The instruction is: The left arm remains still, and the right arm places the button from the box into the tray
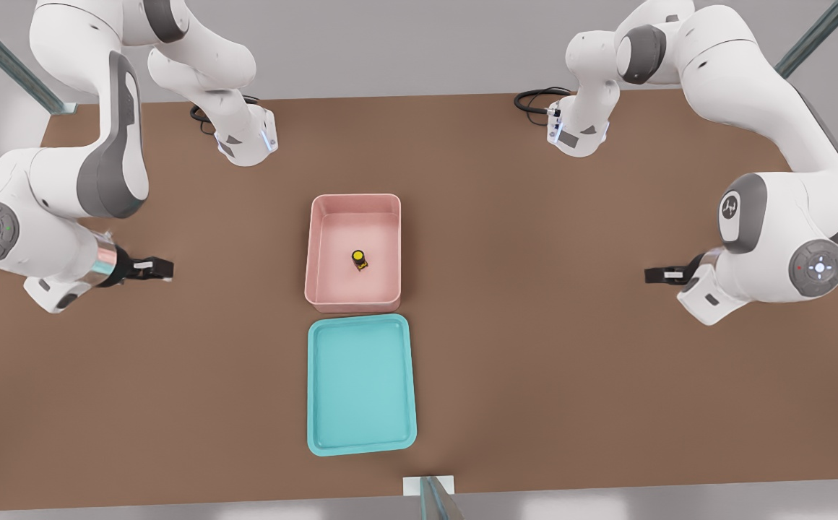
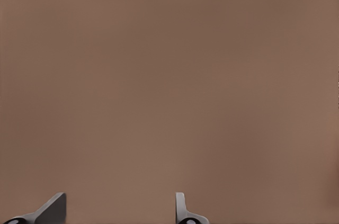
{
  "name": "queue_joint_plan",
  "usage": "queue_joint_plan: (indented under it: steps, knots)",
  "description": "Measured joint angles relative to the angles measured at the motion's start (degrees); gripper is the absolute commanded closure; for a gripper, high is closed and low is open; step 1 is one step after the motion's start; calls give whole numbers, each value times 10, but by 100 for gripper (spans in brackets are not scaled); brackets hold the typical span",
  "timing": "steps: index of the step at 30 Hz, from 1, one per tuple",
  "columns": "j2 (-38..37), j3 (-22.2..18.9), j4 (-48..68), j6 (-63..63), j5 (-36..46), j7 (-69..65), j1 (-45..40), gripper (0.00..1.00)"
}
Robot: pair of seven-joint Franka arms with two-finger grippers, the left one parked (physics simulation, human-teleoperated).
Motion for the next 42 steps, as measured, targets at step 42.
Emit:
queue_joint_plan:
  steps: [42]
  knots:
    - [83,81,-444,615,61,341,301,0]
